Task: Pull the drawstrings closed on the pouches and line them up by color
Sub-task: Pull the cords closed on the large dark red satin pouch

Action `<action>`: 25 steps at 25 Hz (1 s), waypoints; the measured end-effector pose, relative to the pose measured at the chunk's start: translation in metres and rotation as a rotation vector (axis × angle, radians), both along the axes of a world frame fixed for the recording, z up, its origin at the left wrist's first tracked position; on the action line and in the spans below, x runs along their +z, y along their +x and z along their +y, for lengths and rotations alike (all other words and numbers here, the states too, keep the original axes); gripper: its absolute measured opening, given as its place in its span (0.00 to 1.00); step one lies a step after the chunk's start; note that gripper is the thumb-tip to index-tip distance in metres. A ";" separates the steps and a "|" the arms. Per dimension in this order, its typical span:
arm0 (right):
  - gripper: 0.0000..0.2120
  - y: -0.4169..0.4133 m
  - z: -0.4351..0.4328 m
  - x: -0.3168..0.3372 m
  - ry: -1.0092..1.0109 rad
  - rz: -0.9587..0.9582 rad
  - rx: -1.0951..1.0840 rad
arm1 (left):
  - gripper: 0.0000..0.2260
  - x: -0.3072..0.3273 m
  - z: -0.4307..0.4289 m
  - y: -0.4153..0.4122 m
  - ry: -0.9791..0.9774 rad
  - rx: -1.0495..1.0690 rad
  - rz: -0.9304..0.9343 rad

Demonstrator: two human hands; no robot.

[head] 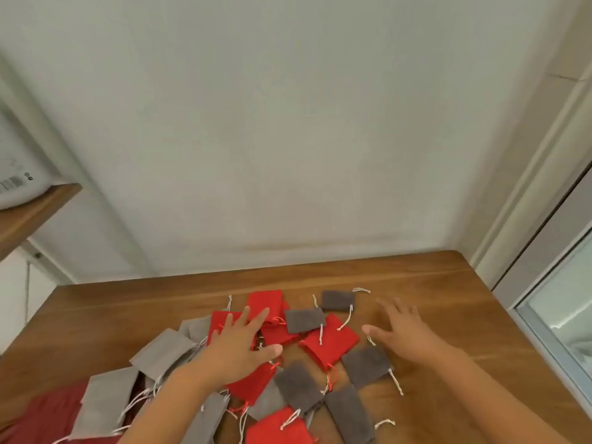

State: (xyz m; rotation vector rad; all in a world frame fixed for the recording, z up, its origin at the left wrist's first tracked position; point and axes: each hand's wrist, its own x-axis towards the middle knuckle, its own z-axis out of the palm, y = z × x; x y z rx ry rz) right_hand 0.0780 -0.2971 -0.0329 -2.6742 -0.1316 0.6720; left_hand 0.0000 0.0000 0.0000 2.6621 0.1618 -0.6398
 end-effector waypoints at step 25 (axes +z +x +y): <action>0.32 -0.091 0.023 -0.030 -0.017 -0.309 -0.013 | 0.26 -0.052 -0.028 -0.064 -0.327 0.130 -0.330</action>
